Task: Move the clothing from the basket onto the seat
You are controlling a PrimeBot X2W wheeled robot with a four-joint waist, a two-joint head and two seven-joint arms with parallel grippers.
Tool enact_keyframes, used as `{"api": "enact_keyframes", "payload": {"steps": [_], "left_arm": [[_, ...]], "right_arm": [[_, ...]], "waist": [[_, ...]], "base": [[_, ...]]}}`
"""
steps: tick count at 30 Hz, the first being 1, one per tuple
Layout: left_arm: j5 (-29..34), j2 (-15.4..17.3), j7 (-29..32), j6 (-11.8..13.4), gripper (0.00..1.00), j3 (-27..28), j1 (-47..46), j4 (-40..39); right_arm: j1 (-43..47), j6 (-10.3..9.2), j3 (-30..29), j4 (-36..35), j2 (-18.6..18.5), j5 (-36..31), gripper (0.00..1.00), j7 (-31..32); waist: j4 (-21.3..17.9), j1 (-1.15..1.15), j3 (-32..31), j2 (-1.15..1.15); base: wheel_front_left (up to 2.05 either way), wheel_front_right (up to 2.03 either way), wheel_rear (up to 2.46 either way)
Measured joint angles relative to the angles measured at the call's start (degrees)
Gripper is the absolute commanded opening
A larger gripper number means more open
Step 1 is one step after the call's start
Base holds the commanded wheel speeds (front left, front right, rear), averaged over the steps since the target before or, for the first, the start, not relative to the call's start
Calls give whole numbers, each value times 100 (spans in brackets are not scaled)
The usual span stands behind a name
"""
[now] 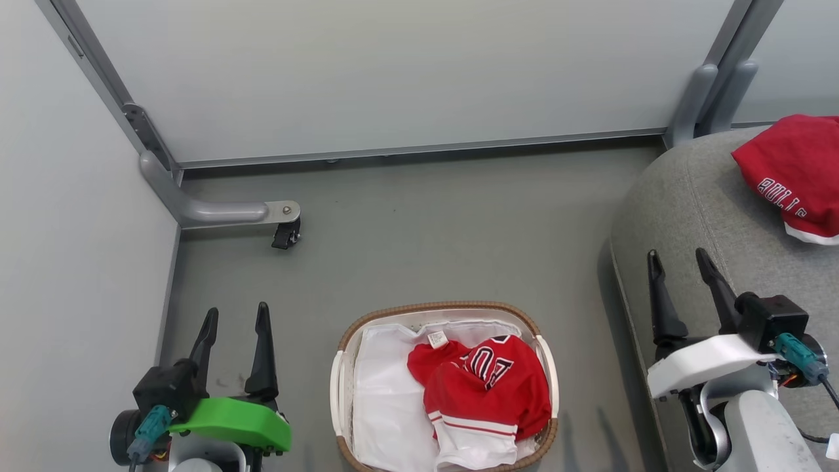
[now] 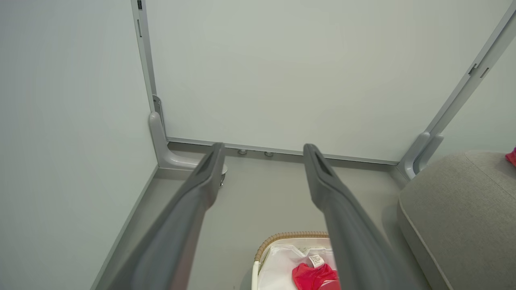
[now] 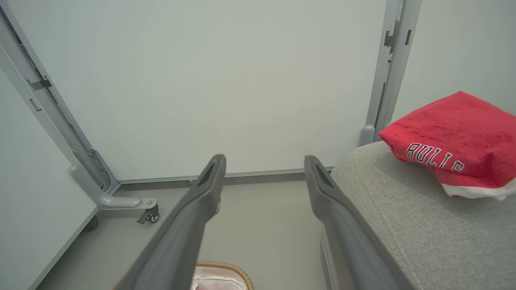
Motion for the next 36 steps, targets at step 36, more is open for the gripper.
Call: {"api": "enact_keyframes", "payload": {"steps": [36], "left_arm": [[115, 0, 0, -34, 100, -131, -41, 105]], "right_arm": [[-142, 0, 244, 86, 1, 68, 100, 0]], "waist": [[-104, 0, 177, 0]], "base": [[0, 0, 0]]}}
